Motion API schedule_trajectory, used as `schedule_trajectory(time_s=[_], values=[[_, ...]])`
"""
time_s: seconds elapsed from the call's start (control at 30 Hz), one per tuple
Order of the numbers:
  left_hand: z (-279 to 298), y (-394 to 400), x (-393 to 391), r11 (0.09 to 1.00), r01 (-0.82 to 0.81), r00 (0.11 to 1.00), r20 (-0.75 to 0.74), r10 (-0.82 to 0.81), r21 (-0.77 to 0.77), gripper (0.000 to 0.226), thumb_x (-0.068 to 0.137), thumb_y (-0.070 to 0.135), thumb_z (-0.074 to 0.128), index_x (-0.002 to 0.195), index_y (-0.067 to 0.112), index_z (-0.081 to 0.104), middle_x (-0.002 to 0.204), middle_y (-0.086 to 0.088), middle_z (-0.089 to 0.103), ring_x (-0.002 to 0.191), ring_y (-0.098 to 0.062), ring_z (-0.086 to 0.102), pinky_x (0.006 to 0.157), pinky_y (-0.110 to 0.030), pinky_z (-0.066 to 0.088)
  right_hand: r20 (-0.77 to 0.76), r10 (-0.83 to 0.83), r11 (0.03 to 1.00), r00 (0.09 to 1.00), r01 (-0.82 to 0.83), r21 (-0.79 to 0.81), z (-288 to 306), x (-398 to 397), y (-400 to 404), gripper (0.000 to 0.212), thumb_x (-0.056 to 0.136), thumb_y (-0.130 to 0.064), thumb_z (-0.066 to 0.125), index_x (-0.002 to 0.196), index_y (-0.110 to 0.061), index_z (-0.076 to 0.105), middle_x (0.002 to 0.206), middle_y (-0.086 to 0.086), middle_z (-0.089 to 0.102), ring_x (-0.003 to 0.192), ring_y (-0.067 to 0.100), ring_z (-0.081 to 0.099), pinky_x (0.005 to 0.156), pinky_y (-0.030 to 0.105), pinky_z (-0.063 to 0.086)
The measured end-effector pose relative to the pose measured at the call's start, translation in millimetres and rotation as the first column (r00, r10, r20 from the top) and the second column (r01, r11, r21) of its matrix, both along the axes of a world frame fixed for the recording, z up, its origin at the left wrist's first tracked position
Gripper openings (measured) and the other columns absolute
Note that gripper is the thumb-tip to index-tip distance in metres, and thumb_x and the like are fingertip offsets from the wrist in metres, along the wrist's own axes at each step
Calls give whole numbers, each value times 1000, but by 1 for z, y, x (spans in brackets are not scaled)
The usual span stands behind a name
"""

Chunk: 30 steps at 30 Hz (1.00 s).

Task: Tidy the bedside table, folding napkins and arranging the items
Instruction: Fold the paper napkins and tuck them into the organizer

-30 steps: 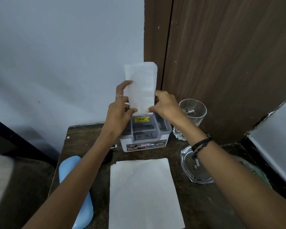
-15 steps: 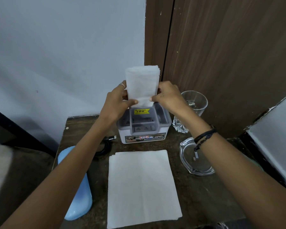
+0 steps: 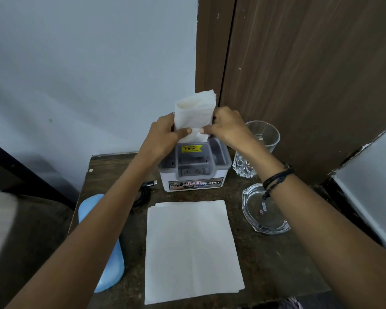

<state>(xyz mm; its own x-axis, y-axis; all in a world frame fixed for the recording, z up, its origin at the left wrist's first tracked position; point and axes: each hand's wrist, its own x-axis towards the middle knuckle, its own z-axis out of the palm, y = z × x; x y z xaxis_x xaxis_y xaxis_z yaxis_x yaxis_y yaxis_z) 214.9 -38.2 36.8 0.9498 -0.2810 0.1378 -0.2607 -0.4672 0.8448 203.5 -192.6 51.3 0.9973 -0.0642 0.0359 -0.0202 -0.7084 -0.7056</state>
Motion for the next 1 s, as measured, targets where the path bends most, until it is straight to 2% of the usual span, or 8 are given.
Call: schedule_trajectory(time_s=[0.13,0.27,0.4,0.53,0.63,0.83,0.9,1.0], values=[[-2,1,2,998,11,999,-37,-9,64,31,91,17,54,120,5,55,117,-14,62,104,-28,58,89,-40,47,-48,24,997,999,-28,-72,-1,-1,0,13,84,-17,67,90,-9,59,81,2,54,78,18,51,59,26,36],[-5,6,2,997,56,996,-74,-52,56,34,88,15,59,121,8,53,118,-11,62,101,-25,58,87,-37,49,-97,82,994,992,-88,-65,5,-2,-2,35,79,-15,72,110,-5,60,105,10,62,92,21,58,76,28,44],[-10,9,4,993,69,996,-70,-62,92,34,86,12,61,119,8,54,116,-12,63,99,-24,57,87,-37,47,-41,110,976,993,-116,-182,-1,-6,0,29,81,-8,68,109,-5,59,105,12,61,83,20,53,72,29,40],[-14,9,5,994,73,996,-61,-69,78,33,88,14,58,120,10,53,118,-9,61,100,-22,55,83,-31,42,-26,141,981,990,-143,-133,-2,-8,-2,34,84,-6,62,118,-7,55,115,12,62,97,23,58,80,31,45],[-17,8,2,996,66,997,-54,-63,56,33,89,16,57,121,12,52,118,-8,61,104,-23,55,83,-31,41,-47,182,975,982,-187,-124,1,-7,-2,49,86,-6,59,132,-9,41,122,11,59,103,23,57,81,29,43],[-23,5,-3,996,40,998,-45,-43,-77,28,90,14,52,117,18,53,107,3,57,96,-16,52,73,-16,41,-15,187,956,982,-186,-227,3,-9,-2,63,84,-6,58,136,-8,23,105,13,58,90,26,59,76,37,50],[-24,5,-3,994,55,997,-43,-59,-94,29,91,12,51,119,19,52,107,5,56,97,-15,51,75,-19,42,22,185,950,982,-173,-262,0,-12,-1,60,84,-4,57,134,-8,25,103,17,59,89,31,60,79,45,52],[-26,6,-2,993,82,996,-18,-84,-87,34,92,11,50,125,19,49,110,4,56,100,-16,50,77,-26,41,56,158,944,986,-134,-303,-4,-12,1,57,85,-8,58,134,-8,29,101,17,60,89,34,60,78,45,52]])
